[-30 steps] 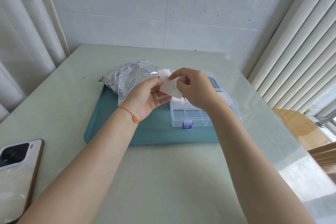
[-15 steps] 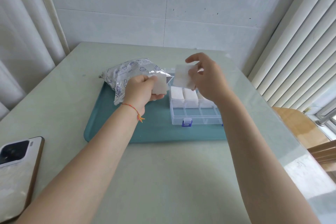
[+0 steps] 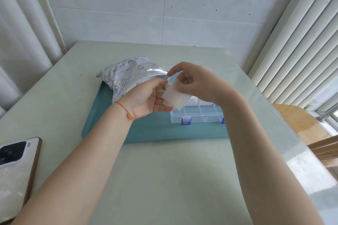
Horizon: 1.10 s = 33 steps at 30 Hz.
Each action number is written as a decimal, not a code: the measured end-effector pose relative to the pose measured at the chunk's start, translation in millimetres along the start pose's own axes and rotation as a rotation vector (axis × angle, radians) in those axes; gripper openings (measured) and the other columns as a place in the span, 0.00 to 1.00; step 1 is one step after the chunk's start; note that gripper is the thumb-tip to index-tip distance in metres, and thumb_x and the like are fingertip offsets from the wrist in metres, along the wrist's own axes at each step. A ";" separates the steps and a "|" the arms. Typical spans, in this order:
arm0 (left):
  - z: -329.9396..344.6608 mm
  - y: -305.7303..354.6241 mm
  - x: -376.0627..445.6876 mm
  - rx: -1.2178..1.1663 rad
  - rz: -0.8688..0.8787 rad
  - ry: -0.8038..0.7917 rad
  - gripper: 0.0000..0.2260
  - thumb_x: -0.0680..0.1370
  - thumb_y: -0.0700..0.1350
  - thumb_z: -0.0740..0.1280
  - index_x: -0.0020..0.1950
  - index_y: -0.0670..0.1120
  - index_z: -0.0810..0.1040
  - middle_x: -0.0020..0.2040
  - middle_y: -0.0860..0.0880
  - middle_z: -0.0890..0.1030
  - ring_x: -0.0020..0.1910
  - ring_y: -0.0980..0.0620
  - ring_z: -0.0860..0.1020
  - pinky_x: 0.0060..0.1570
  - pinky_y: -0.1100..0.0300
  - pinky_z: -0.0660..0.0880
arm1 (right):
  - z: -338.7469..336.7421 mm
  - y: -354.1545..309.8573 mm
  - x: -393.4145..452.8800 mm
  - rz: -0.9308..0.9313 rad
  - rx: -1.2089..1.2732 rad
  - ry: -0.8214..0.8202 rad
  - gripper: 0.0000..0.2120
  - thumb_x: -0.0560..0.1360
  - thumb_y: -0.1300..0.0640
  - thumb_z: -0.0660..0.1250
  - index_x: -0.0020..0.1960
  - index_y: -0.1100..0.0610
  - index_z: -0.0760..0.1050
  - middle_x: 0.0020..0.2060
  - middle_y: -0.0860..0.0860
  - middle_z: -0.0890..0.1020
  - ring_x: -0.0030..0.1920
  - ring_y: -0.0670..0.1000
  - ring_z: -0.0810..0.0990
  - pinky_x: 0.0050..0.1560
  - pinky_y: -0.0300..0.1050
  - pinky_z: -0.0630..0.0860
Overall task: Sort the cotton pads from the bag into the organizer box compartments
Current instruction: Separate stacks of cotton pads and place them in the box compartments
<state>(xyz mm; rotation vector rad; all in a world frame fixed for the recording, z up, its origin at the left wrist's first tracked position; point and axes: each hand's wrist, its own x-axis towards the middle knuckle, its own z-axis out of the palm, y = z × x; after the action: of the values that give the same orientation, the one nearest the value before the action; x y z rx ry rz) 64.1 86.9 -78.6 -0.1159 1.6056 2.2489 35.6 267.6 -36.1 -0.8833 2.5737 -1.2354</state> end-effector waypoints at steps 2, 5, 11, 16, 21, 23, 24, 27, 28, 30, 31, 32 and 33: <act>1.7 -0.2 -2.1 0.048 0.017 -0.033 0.08 0.81 0.44 0.61 0.51 0.42 0.78 0.41 0.44 0.81 0.36 0.49 0.82 0.34 0.56 0.81 | 0.3 0.6 0.8 0.017 -0.035 0.000 0.15 0.75 0.63 0.67 0.58 0.47 0.77 0.45 0.49 0.79 0.39 0.46 0.75 0.41 0.50 0.75; 2.2 -3.9 -0.1 0.121 0.069 -0.024 0.07 0.81 0.37 0.62 0.52 0.41 0.80 0.42 0.44 0.83 0.37 0.51 0.83 0.35 0.59 0.81 | 1.5 1.7 3.2 0.038 -0.030 0.069 0.15 0.74 0.59 0.71 0.58 0.47 0.76 0.47 0.49 0.79 0.37 0.45 0.77 0.41 0.46 0.77; 3.3 -0.4 0.2 -0.024 0.095 0.044 0.10 0.82 0.39 0.58 0.56 0.41 0.78 0.48 0.40 0.83 0.44 0.42 0.83 0.33 0.59 0.81 | -1.5 0.8 3.3 0.108 0.040 0.167 0.15 0.74 0.68 0.67 0.59 0.56 0.75 0.38 0.53 0.81 0.28 0.44 0.78 0.33 0.33 0.74; 10.2 -0.3 -6.5 0.049 0.067 -0.105 0.12 0.82 0.39 0.57 0.58 0.43 0.79 0.49 0.43 0.85 0.43 0.45 0.84 0.34 0.62 0.80 | 4.0 -1.1 6.5 0.054 0.073 0.213 0.15 0.72 0.68 0.70 0.56 0.58 0.77 0.35 0.50 0.81 0.28 0.42 0.77 0.33 0.35 0.74; 12.0 -1.7 -8.5 0.124 0.059 -0.172 0.11 0.82 0.41 0.58 0.56 0.45 0.79 0.49 0.45 0.85 0.43 0.47 0.84 0.30 0.65 0.77 | 7.7 -2.2 8.6 0.028 0.148 0.253 0.13 0.71 0.68 0.72 0.53 0.57 0.78 0.35 0.51 0.82 0.29 0.46 0.78 0.34 0.36 0.76; 13.5 -4.5 -7.3 0.104 0.070 -0.173 0.09 0.81 0.42 0.60 0.55 0.45 0.79 0.45 0.46 0.84 0.44 0.46 0.84 0.33 0.62 0.79 | 12.0 -4.5 8.8 0.014 0.185 0.259 0.11 0.72 0.67 0.72 0.52 0.57 0.78 0.36 0.53 0.83 0.30 0.48 0.77 0.33 0.39 0.76; 14.4 -5.6 -6.6 0.071 0.071 -0.164 0.09 0.81 0.41 0.60 0.54 0.44 0.80 0.43 0.45 0.83 0.45 0.44 0.84 0.36 0.60 0.80 | 14.5 -4.7 9.4 0.008 0.185 0.265 0.10 0.73 0.65 0.72 0.52 0.57 0.79 0.37 0.53 0.83 0.32 0.48 0.77 0.33 0.41 0.78; 15.2 -5.5 -6.4 -0.078 0.055 -0.192 0.08 0.79 0.40 0.61 0.54 0.45 0.79 0.39 0.44 0.77 0.43 0.43 0.82 0.43 0.52 0.82 | 17.9 -4.8 10.2 -0.014 0.094 0.265 0.09 0.75 0.55 0.72 0.55 0.53 0.79 0.47 0.47 0.83 0.45 0.46 0.79 0.45 0.42 0.81; 13.7 -5.3 -5.3 -0.133 0.043 -0.212 0.09 0.77 0.41 0.61 0.54 0.46 0.79 0.39 0.44 0.76 0.41 0.43 0.80 0.46 0.49 0.81 | 17.2 -5.3 9.4 -0.023 0.062 0.227 0.12 0.74 0.52 0.73 0.56 0.51 0.79 0.51 0.45 0.82 0.50 0.45 0.79 0.49 0.40 0.79; 10.5 -5.3 -2.6 -0.233 0.025 -0.223 0.09 0.75 0.41 0.62 0.53 0.46 0.78 0.40 0.45 0.73 0.40 0.45 0.75 0.51 0.45 0.80 | 16.8 -7.0 6.8 -0.023 -0.023 0.084 0.20 0.72 0.51 0.75 0.63 0.48 0.75 0.59 0.43 0.77 0.59 0.43 0.75 0.53 0.35 0.72; 8.2 -6.2 -0.6 -0.284 0.020 -0.203 0.10 0.73 0.40 0.63 0.54 0.45 0.76 0.40 0.46 0.73 0.40 0.46 0.74 0.52 0.43 0.79 | 18.3 -8.0 4.9 -0.018 -0.083 0.005 0.27 0.70 0.51 0.76 0.66 0.46 0.72 0.63 0.42 0.75 0.62 0.43 0.71 0.55 0.35 0.69; 7.3 -6.8 0.2 -0.326 0.017 -0.180 0.12 0.71 0.39 0.64 0.54 0.46 0.74 0.40 0.48 0.72 0.40 0.48 0.74 0.53 0.43 0.78 | 21.5 -8.4 3.5 -0.013 -0.155 -0.055 0.33 0.67 0.50 0.78 0.69 0.44 0.69 0.64 0.41 0.72 0.64 0.43 0.68 0.58 0.37 0.67; 7.0 -7.5 0.4 -0.336 0.027 -0.165 0.13 0.70 0.39 0.64 0.54 0.46 0.73 0.41 0.48 0.72 0.40 0.49 0.75 0.52 0.46 0.77 | 25.4 -8.9 2.6 -0.014 -0.230 -0.089 0.39 0.64 0.49 0.79 0.71 0.42 0.65 0.65 0.40 0.70 0.65 0.43 0.66 0.61 0.41 0.67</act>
<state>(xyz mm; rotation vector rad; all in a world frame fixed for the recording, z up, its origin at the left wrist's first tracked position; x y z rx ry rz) 67.3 95.6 -83.0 0.0039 1.1448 2.4598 47.0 245.0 -45.6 -0.9755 2.6784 -0.8929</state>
